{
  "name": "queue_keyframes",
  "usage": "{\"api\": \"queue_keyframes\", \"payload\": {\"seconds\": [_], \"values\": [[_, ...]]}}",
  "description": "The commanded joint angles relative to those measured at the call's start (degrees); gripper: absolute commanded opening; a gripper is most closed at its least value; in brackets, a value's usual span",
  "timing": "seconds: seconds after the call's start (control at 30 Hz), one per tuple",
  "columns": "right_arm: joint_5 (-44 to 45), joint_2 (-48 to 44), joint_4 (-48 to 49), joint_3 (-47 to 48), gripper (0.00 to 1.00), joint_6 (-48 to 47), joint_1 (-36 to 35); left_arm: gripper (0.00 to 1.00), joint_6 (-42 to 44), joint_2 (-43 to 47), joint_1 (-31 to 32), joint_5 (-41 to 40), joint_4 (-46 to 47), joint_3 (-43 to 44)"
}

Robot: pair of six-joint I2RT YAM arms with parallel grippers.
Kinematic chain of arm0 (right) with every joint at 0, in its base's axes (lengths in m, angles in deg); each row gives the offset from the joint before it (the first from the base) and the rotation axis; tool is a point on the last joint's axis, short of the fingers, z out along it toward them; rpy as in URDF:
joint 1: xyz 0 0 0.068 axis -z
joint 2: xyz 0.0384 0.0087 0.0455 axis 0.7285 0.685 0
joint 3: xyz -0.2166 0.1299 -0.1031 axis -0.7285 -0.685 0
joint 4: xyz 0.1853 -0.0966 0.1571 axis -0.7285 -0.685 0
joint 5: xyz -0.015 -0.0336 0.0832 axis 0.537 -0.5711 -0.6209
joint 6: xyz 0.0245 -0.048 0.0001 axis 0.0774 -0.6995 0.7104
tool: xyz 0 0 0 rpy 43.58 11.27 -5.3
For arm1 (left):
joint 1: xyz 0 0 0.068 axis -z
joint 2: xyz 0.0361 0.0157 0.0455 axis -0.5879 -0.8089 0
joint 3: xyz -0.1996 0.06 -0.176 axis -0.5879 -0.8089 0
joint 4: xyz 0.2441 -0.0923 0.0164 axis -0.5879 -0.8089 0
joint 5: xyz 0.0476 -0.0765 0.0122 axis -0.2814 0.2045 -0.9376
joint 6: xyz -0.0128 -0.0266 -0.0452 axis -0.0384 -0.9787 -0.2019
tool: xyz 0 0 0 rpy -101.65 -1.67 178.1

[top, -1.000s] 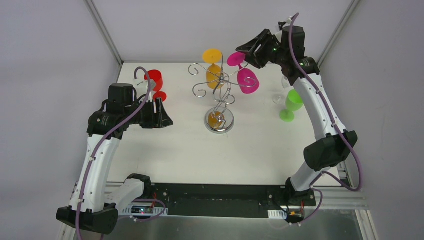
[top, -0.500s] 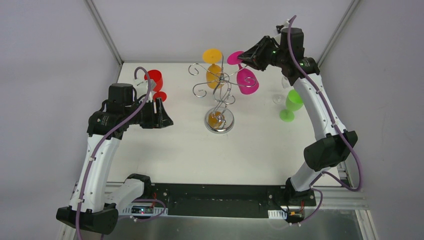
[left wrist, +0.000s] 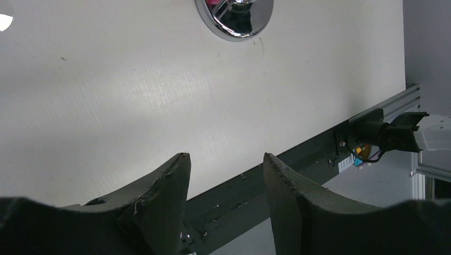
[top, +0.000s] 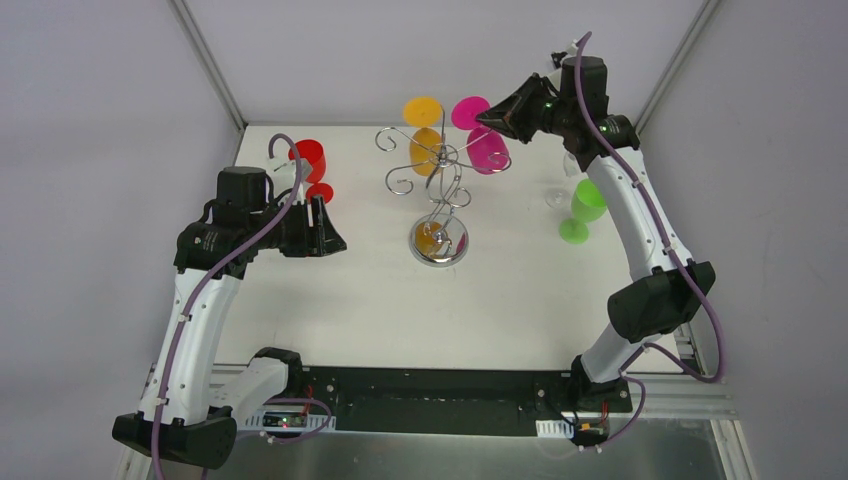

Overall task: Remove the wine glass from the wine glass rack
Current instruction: Pick up the wine glass from the wine rack.

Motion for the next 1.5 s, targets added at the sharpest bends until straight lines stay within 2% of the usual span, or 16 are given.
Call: {"api": "queue_keyframes", "payload": {"seconds": [0.0, 0.23, 0.73, 1.47], "values": [[-1.3, -1.5, 0.9, -0.1, 0.00, 1.0, -0.4, 0.54, 1.1, 0.3, 0.4, -0.9, -0.2, -0.5], [0.5, -3.6, 1.8, -2.2, 0.00, 1.8, 0.8, 0.54, 1.1, 0.1, 0.4, -1.0, -0.2, -0.5], [-0.8, -8.1, 10.9, -9.2, 0.00, 9.1, 3.6, 0.54, 1.3, -0.3, 0.4, -1.0, -0.3, -0.7], [-3.4, -11.5, 9.4, -12.1, 0.00, 10.4, 4.5, 0.54, 1.4, -0.3, 0.4, -1.3, -0.2, -0.4]]}}
